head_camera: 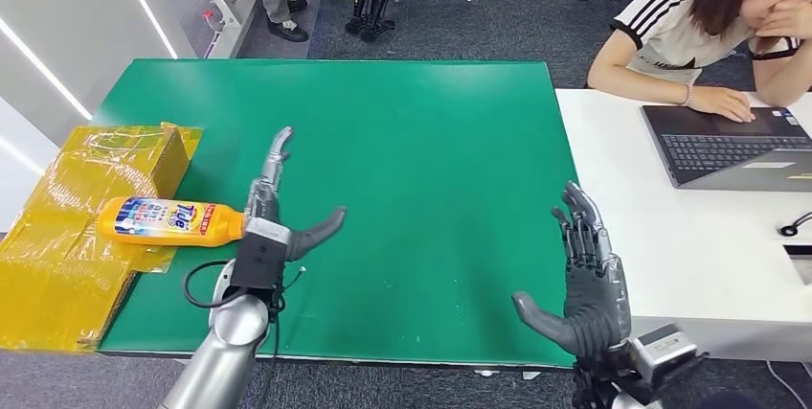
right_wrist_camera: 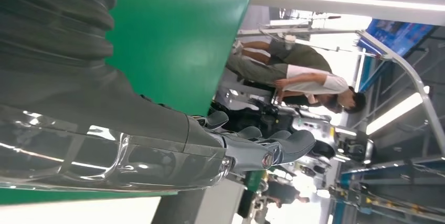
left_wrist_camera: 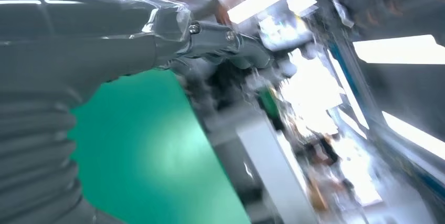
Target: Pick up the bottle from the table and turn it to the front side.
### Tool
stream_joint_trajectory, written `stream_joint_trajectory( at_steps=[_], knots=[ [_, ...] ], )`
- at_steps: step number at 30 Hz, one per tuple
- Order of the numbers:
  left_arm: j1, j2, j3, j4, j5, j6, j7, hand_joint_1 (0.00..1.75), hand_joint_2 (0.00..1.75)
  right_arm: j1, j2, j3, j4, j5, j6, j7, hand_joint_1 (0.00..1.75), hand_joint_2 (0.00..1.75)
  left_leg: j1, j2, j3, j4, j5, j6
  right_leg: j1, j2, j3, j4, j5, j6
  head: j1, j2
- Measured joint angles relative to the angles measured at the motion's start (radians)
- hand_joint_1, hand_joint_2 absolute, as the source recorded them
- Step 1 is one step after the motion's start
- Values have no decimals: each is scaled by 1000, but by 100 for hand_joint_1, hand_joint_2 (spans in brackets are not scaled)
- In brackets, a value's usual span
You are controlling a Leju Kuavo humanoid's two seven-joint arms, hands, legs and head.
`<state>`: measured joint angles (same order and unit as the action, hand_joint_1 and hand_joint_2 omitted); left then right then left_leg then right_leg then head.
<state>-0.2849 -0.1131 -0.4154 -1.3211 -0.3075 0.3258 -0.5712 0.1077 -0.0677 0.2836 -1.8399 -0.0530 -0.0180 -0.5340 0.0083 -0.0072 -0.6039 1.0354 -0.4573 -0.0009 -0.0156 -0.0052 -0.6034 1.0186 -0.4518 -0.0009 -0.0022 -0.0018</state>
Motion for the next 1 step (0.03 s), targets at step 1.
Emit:
stream_joint_trajectory(
  at_steps=[1],
  knots=[
    [5,0,-13,-13,14,-25,10,0,175,1,4,1,5,0,-1,0,0,175,0,0,0,0,0,0,0,0,0,0,0,0,0,0]
  ],
)
